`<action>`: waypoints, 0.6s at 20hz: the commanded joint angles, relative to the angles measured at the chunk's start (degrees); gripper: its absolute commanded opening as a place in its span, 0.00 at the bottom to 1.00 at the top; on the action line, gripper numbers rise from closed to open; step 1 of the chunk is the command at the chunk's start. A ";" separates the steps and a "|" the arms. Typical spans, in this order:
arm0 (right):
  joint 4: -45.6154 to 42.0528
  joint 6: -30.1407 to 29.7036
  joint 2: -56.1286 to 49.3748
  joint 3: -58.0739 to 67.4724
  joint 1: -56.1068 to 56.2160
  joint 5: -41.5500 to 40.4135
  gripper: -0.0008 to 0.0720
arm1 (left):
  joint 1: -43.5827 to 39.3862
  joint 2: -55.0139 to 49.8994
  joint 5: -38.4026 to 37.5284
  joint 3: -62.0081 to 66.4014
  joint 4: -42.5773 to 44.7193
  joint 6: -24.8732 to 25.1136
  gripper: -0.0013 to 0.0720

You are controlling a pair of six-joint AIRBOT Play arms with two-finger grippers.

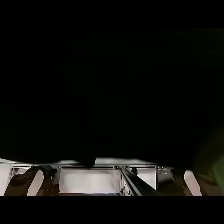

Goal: Fold the shirts.

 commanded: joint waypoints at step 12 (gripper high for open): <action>7.23 -8.72 -46.12 -22.53 14.01 -37.24 0.04 | -5.25 -32.54 37.48 -32.61 -16.46 -5.44 0.06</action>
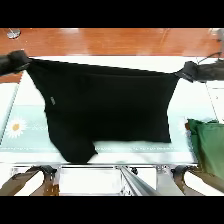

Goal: Fold the shirts.

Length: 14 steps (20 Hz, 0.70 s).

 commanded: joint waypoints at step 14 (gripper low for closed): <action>7.19 5.22 -36.83 30.82 0.76 -1.18 0.04 | -1.66 -24.39 15.06 1.01 -16.09 -1.25 0.06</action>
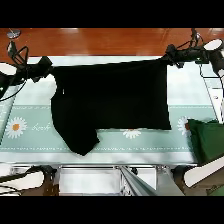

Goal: Fold the shirts.

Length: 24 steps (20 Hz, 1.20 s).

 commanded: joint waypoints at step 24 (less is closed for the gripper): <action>-13.33 -0.74 -4.26 1.14 -5.29 30.42 0.88 | 9.84 -8.41 -42.56 3.74 4.87 8.55 0.97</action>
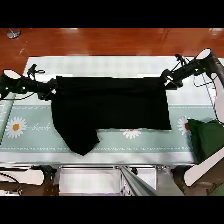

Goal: Fold the shirts.

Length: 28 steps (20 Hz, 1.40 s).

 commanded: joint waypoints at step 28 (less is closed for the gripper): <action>1.86 -8.55 41.75 -65.94 -20.63 -10.10 0.88 | -1.73 31.45 -1.16 -48.65 -16.28 15.41 0.06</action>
